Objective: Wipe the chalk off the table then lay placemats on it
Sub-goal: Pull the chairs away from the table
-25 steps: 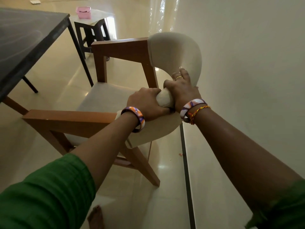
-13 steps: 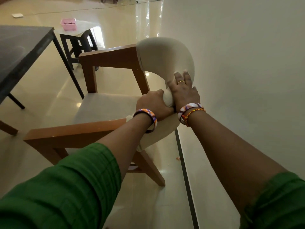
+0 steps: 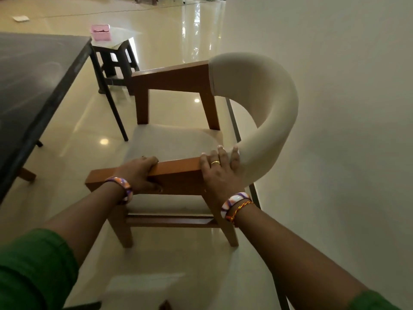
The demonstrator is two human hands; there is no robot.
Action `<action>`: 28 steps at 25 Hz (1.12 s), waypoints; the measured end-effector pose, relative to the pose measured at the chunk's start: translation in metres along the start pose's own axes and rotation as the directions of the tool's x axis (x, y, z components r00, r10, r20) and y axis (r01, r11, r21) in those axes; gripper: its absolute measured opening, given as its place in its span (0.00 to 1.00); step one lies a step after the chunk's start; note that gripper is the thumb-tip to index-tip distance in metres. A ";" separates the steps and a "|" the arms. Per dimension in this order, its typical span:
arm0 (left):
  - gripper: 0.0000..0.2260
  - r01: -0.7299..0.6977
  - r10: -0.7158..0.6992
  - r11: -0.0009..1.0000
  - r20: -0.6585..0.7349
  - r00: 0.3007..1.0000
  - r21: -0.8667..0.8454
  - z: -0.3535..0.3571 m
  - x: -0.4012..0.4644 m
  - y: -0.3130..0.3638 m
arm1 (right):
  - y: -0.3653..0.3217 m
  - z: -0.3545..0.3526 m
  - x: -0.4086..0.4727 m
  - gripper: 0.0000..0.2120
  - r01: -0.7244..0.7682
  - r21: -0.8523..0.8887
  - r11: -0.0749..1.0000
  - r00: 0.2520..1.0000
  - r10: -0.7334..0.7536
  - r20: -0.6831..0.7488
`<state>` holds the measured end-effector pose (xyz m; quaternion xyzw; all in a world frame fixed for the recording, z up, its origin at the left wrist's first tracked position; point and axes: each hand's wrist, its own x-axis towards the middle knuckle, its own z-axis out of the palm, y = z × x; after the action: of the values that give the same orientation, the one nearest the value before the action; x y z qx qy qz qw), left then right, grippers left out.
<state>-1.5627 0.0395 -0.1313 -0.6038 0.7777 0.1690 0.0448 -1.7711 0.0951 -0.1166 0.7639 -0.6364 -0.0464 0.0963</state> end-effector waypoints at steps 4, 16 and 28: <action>0.27 -0.030 0.030 0.999 0.021 0.999 -0.044 0.003 -0.001 -0.035 | -0.012 -0.007 0.023 0.26 0.096 0.097 0.991 0.995 -0.097 0.006; 0.22 -0.140 0.142 0.989 0.068 0.987 -0.040 -0.018 0.003 -0.089 | -0.050 -0.034 0.047 0.25 0.012 0.298 0.954 0.993 -0.047 0.111; 0.20 0.245 -0.269 0.953 0.129 0.954 0.178 -0.059 -0.014 -0.141 | -0.131 -0.063 0.090 0.19 0.283 0.438 0.853 0.905 -0.389 0.174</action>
<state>-1.4170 0.0036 -0.1018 -0.6799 0.6977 0.1440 0.1739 -1.6157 0.0346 -0.0779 0.8546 -0.4945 -0.0290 -0.1558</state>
